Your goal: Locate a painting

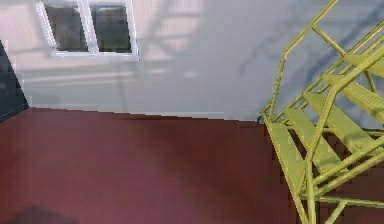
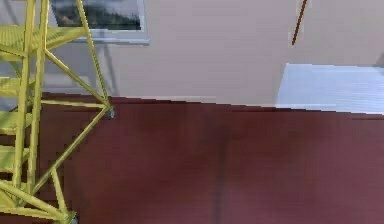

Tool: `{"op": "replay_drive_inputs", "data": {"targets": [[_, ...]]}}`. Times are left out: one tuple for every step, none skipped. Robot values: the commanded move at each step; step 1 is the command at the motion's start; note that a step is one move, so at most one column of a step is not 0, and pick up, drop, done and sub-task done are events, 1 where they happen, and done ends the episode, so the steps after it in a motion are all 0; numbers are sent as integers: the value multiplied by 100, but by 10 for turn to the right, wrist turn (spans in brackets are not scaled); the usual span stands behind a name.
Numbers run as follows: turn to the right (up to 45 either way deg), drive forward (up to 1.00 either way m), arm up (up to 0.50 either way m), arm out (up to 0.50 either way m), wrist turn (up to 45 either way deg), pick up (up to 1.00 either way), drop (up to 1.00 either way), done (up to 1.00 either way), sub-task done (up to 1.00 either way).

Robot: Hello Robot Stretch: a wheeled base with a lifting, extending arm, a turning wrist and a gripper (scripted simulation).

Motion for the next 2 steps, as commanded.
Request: {"op": "replay_drive_inputs", "data": {"targets": [[0, 20, 0, 0, 0, 0, 0, 0, 0], [-360, 0, 0, 0, 0, 0, 0, 0, 0]]}}
